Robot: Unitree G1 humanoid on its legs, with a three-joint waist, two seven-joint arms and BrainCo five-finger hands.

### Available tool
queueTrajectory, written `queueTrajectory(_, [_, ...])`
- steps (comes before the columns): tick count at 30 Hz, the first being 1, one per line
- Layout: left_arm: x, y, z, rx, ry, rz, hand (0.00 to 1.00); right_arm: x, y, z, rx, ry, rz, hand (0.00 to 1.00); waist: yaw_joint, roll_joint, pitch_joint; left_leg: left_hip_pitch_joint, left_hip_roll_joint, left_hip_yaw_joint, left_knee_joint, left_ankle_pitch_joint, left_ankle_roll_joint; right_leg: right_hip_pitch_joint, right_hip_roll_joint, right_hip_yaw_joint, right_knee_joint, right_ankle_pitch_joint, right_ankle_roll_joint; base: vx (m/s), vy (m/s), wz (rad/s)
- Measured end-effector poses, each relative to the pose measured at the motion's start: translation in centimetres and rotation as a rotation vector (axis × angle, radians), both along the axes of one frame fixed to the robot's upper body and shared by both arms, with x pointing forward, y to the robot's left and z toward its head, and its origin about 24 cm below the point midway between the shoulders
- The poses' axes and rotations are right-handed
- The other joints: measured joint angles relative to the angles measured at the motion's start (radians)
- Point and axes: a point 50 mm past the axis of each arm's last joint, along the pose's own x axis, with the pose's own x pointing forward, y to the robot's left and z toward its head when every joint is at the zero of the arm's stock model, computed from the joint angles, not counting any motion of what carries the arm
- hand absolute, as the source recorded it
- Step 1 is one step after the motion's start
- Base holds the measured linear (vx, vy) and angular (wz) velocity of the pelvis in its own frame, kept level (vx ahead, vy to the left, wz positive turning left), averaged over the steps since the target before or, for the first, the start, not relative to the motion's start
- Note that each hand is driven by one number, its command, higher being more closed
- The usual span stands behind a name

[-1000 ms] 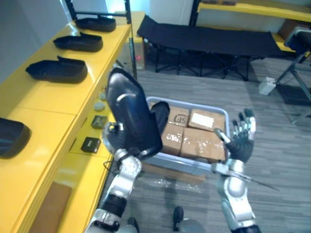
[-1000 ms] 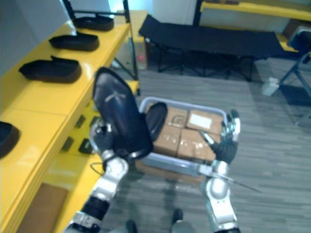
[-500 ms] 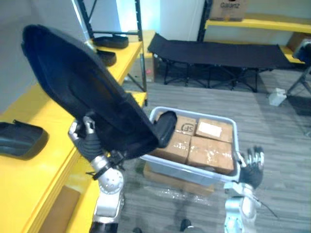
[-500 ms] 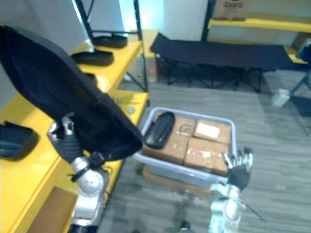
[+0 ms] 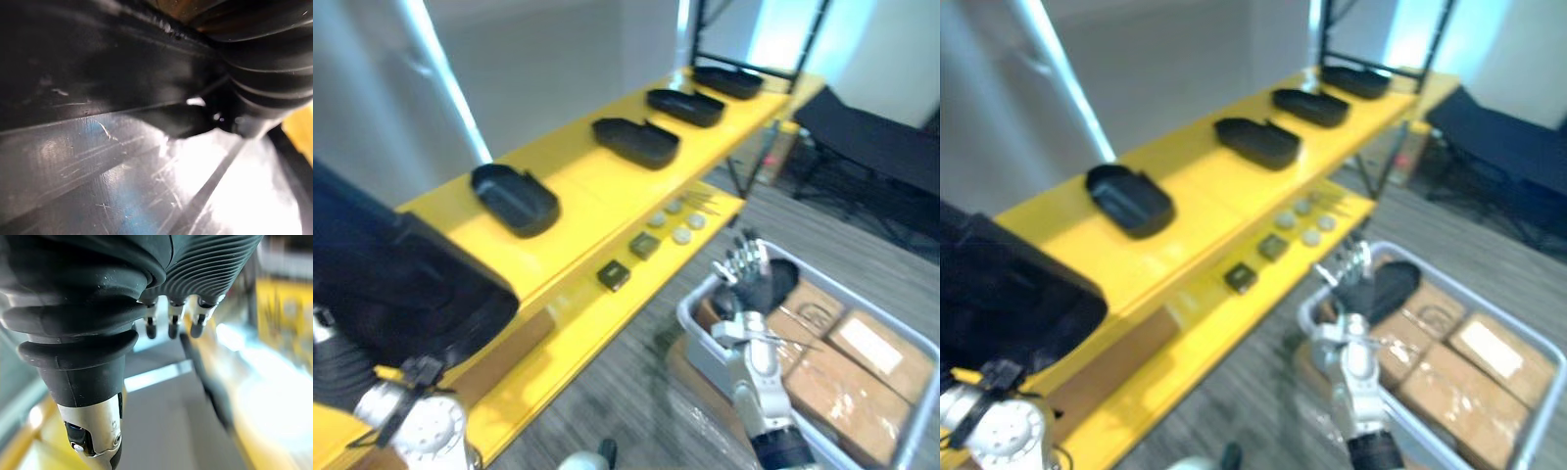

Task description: Walk over and take plastic housings, then place them on the shelf

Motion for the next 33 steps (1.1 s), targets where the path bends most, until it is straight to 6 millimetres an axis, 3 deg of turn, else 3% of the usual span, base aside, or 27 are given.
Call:
queueTrajectory(1, [-0.1,0.1,-0.1,-0.008,-0.001,0.0,1.0,0.2,0.4,0.2,0.001,-0.002,0.016,0.0,0.012,-0.001,0.0,0.0,-0.001,-0.005,0.001,0.0,0.0,0.0,-0.003,0.0,0.011,-0.007,-0.003,0.01,0.074,0.18])
queueTrajectory(6, [-0.2,0.1,-0.3,-0.001,0.03,-0.021,1.0,0.8,0.8,0.3,-0.014,0.036,0.04,0.0,0.005,-0.008,-0.001,-0.001,-0.005,-0.002,0.012,-0.006,0.006,-0.003,-0.016,0.007,0.043,-0.042,-0.01,-0.02,0.039,-0.01])
queueTrajectory(10, [-0.4,0.0,-0.7,-0.046,0.031,-0.05,1.0,0.4,0.4,-0.6,-0.037,0.092,0.042,0.0,0.003,-0.008,-0.001,-0.026,-0.012,-0.005,0.036,-0.02,0.017,-0.001,-0.014,-0.016,0.045,-0.045,-0.008,-0.01,0.017,0.14])
queueTrajectory(12, [-0.3,0.0,-0.6,-0.107,-0.023,-0.125,1.0,-0.3,-0.3,-1.2,-0.05,0.11,0.013,0.0,-0.017,-0.009,0.004,-0.073,0.009,0.078,0.068,-0.027,0.025,0.01,-0.019,-0.082,0.047,-0.039,0.001,-0.04,0.04,0.83])
queueTrajectory(14, [-0.3,0.0,-0.7,-0.137,-0.049,-0.156,1.0,-0.7,-0.6,-1.6,-0.102,0.121,0.006,0.0,-0.015,-0.003,0.02,-0.078,0.005,0.074,0.08,-0.018,0.021,0.016,-0.025,-0.094,0.071,-0.04,-0.001,-0.03,0.063,0.55])
queueTrajectory(17, [-0.3,-0.2,-0.5,-0.155,-0.084,-0.174,1.0,-0.6,0.1,-1.4,-0.11,0.103,0.048,0.0,-0.013,-0.001,0.023,-0.081,-0.008,0.075,0.089,-0.034,0.031,0.014,-0.048,-0.083,0.102,-0.046,-0.01,-0.01,0.095,0.17])
queueTrajectory(21, [0.8,-1.2,1.2,-0.063,-0.138,-0.23,1.0,-0.6,0.4,-1.1,-0.116,0.065,0.122,0.0,-0.024,0.004,0.049,-0.083,-0.011,0.069,0.105,-0.052,0.043,-0.01,-0.077,0.024,0.201,-0.064,-0.037,-0.01,0.082,0.23])
queueTrajectory(23, [2.1,-1.7,2.3,0.015,-0.154,-0.298,1.0,-0.8,0.1,-1.2,-0.12,0.061,0.126,0.0,-0.032,0.003,0.057,-0.083,-0.022,0.016,0.106,-0.045,0.04,-0.024,-0.082,0.106,0.264,-0.066,-0.04,0.05,0.021,0.74])
queueTrajectory(24, [3.1,-2.4,3.1,0.087,-0.15,-0.37,1.0,-0.8,-0.1,-1.0,-0.127,0.043,0.124,0.0,-0.053,-0.005,0.057,-0.078,-0.03,-0.046,0.097,-0.02,0.042,-0.038,-0.086,0.175,0.329,-0.091,-0.063,0.09,-0.055,1.05])
queueTrajectory(26, [4.0,-3.1,3.8,0.129,-0.164,-0.452,1.0,-0.8,-0.3,-0.7,-0.129,0.015,0.119,0.0,-0.061,-0.017,0.062,-0.086,-0.045,-0.103,0.095,0.001,0.042,-0.053,-0.075,0.25,0.374,-0.177,-0.068,0.09,-0.116,1.08])
queueTrajectory(29, [4.5,-3.3,3.3,0.118,-0.144,-0.476,1.0,-0.4,-0.1,0.0,-0.136,-0.021,0.129,0.0,-0.049,-0.012,0.093,-0.11,-0.067,-0.112,0.145,0.003,0.041,-0.055,-0.055,0.256,0.355,-0.238,-0.096,0.02,-0.113,0.46])
queueTrajectory(33, [4.2,-3.6,2.1,0.089,-0.076,-0.499,1.0,-0.2,-0.2,0.4,-0.165,-0.039,0.146,0.0,-0.049,0.015,0.119,-0.133,-0.029,-0.082,0.181,-0.002,0.02,-0.031,-0.006,0.281,0.291,-0.236,-0.054,-0.07,-0.136,-0.05])
